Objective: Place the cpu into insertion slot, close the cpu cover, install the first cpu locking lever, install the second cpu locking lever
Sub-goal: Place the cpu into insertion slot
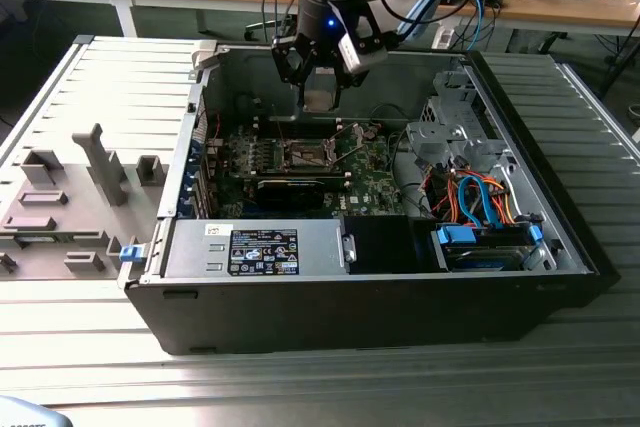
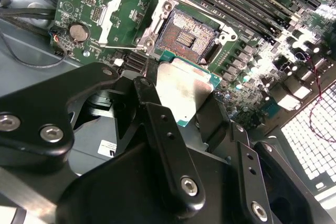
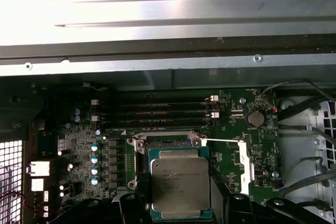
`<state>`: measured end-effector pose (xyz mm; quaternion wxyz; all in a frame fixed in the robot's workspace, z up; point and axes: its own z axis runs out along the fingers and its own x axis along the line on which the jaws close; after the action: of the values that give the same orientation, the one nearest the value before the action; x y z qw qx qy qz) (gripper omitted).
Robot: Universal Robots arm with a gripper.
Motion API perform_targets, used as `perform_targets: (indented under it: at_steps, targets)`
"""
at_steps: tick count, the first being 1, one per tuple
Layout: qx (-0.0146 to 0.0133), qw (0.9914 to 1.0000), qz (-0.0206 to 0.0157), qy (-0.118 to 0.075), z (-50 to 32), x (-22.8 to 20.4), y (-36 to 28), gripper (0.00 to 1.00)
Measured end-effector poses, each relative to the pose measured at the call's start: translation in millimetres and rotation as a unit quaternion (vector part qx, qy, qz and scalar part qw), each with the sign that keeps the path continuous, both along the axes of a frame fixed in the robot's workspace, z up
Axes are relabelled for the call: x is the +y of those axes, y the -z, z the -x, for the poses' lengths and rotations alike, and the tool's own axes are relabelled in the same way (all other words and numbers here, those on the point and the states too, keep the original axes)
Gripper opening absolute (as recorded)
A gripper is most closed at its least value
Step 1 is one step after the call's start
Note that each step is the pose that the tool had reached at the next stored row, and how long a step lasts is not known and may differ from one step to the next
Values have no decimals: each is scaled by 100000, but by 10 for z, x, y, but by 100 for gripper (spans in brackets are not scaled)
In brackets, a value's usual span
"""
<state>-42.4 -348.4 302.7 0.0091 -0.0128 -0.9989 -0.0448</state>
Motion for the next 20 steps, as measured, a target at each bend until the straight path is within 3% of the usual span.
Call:
perform_targets:
  at_steps: [20]
  targets:
    - [-1, 100000, 2, 0, 0, 0, 50, 55]
